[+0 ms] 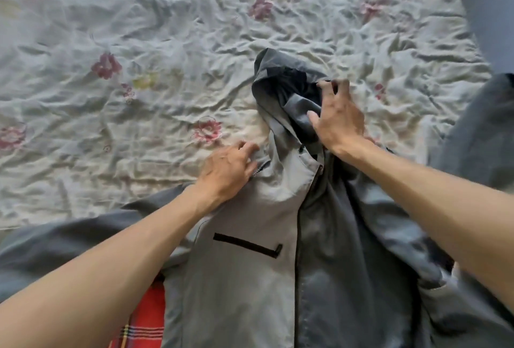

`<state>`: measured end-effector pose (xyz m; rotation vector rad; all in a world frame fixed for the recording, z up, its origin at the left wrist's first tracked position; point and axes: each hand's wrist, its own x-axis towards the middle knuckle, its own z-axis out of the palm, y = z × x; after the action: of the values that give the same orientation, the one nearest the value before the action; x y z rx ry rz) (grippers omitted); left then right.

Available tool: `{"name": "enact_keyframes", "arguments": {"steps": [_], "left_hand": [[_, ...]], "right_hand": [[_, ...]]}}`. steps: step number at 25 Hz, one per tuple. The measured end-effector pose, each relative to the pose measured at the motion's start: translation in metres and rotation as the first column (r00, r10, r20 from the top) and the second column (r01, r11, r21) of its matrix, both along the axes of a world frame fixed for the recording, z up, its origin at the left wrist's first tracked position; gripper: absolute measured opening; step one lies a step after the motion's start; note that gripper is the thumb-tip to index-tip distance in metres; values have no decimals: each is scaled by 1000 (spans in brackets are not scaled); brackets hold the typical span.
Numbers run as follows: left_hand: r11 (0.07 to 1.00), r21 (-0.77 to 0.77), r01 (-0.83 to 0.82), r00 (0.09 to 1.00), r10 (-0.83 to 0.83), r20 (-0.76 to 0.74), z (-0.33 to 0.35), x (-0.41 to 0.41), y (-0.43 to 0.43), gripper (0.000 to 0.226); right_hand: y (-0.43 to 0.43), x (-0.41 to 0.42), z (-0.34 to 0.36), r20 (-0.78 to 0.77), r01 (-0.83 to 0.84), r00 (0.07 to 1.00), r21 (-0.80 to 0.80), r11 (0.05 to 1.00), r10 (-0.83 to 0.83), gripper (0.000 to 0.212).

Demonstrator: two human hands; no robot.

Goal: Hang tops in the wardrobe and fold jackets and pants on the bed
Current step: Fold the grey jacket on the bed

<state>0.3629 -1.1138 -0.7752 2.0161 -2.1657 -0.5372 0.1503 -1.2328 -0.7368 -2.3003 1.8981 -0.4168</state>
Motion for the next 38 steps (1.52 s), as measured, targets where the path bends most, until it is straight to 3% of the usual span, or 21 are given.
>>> {"name": "enact_keyframes", "arguments": {"steps": [2,3,4,6,8,9,11,12,14,15,17,18,20,21,23,26,28,33,34,36,38], "left_hand": [[971,200,-129,988,144,-61,11,-11,-20,24],[917,336,-216,930,298,-217,13,-15,-32,20],[840,466,-279,784,479,-394,17,-22,-47,21],[707,586,-396,414,707,-573,26,-33,-78,26],[659,638,-398,200,741,-640,26,-37,-102,25],[641,689,-338,142,758,-636,27,-42,-114,21],[610,741,-281,146,790,-595,25,-52,-131,7],[606,738,-297,151,793,-590,22,-52,-139,9],[668,620,-413,224,734,-641,25,-50,-150,18],[738,453,-500,362,653,-665,31,-49,-151,18],[854,-49,-519,734,415,-537,51,-49,-148,17],[869,-243,-431,851,302,-430,63,-49,-147,20],[929,-267,-256,925,155,-347,76,-43,-146,42],[969,-132,-206,925,149,-349,77,-35,-142,59],[968,122,-220,915,248,-317,63,-10,-114,73],[968,179,-179,980,191,-53,27,20,-29,46],[996,76,-56,996,50,73,12,22,13,34],[960,-211,184,977,-157,142,3,11,31,26],[967,-225,122,986,-93,138,-6,17,31,21],[935,-37,-353,934,349,-75,-14,40,23,30],[663,320,-677,641,744,-186,-15,64,14,37]], "right_hand": [[-50,15,1,-75,58,996,168,984,-46,73],[-69,20,-3,-84,96,994,283,954,-75,82],[-83,18,-8,-99,120,991,389,913,-88,85],[-91,15,-21,-86,88,995,512,854,-52,68],[-87,14,-31,-96,85,994,485,870,-43,55],[-87,11,-33,-64,116,993,450,886,-98,65],[-90,1,-32,31,146,983,462,875,-180,87],[-92,-6,-32,66,115,983,506,855,-171,78],[-91,-19,-41,172,44,969,585,810,-177,34],[-87,-23,-40,270,44,930,590,806,-249,20],[-84,-30,-23,532,165,737,457,874,-417,13],[-84,-36,-9,639,282,627,346,895,-445,21],[-70,-44,17,756,389,451,312,867,-474,55],[-54,-44,21,752,368,477,299,881,-454,68],[-6,-35,2,638,217,710,203,955,-297,63],[67,-5,-37,427,5,893,301,953,-139,49],[89,8,-60,348,45,922,347,937,-173,60],[91,14,-89,464,159,823,364,918,-327,64],[92,14,-91,472,159,819,360,919,-326,63],[95,14,-94,493,143,816,332,932,-301,63],[97,12,-99,509,142,810,310,940,-290,64]]}}
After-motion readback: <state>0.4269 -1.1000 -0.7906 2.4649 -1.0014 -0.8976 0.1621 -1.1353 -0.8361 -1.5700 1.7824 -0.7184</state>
